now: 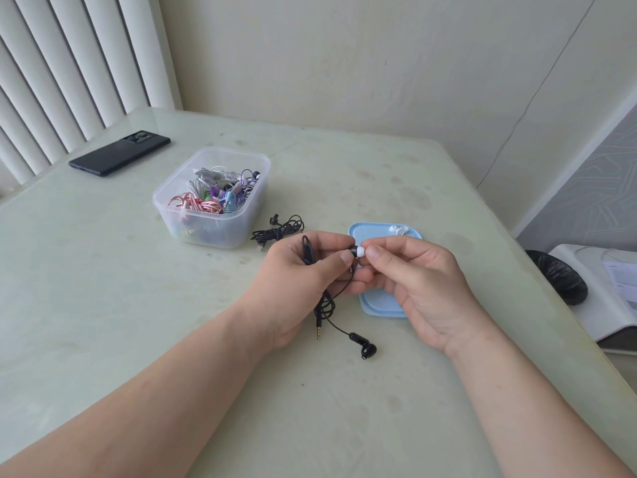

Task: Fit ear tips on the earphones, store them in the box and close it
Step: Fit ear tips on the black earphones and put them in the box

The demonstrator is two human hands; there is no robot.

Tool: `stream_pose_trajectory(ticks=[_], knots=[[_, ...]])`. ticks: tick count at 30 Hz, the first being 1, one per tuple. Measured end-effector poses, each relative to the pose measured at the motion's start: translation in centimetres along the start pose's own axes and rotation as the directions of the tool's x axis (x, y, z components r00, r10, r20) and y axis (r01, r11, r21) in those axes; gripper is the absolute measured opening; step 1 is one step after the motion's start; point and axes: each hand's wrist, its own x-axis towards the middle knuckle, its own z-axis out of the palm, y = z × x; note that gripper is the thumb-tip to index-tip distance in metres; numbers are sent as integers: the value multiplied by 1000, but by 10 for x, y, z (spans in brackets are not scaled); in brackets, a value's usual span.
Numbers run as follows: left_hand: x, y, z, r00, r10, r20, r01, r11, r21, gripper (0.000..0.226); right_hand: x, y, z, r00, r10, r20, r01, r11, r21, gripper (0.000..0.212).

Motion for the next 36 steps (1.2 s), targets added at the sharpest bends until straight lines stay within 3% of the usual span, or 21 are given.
stream_pose_trajectory(ticks=[4,7,9,11,13,16,18,23,29,32,36], knots=[[0,0,-1,1000,-5,19,5,1000,21,17,-2,0,4,999,2,-33,-4,999,-52,31],[0,0,-1,1000,9,8,-9,1000,-16,19,-9,-7,9,996,-40,-85,28,990,-139,22],[2,1,-1,1000,23,-20,-24,998,-51,23,-17,-20,10,990,-101,-95,67,947,-314,12],[3,1,-2,999,26,-39,-29,997,-76,29,-26,-34,8,997,-77,-19,55,839,-542,19],[4,2,-2,998,26,-51,-30,996,-84,32,-33,-43,8,995,76,64,-6,689,-725,33],[2,3,-1,997,16,-77,-24,994,-103,31,-39,-43,12,949,290,125,-28,471,-882,44],[1,4,-1,996,-4,-84,-7,991,-136,29,-40,-39,14,934,318,165,21,411,-911,37],[-2,4,4,996,13,-83,-20,996,-88,13,-41,-39,12,955,221,199,58,518,-854,11],[-2,1,-2,999,21,-32,-20,999,29,11,-36,-43,8,971,184,152,-60,806,-589,15],[-3,-1,-2,999,48,8,-49,983,175,8,-30,-42,3,987,146,64,-103,891,-442,23],[-5,0,2,991,70,113,-100,954,282,16,-24,-33,-2,996,88,-15,-88,936,-340,10]])
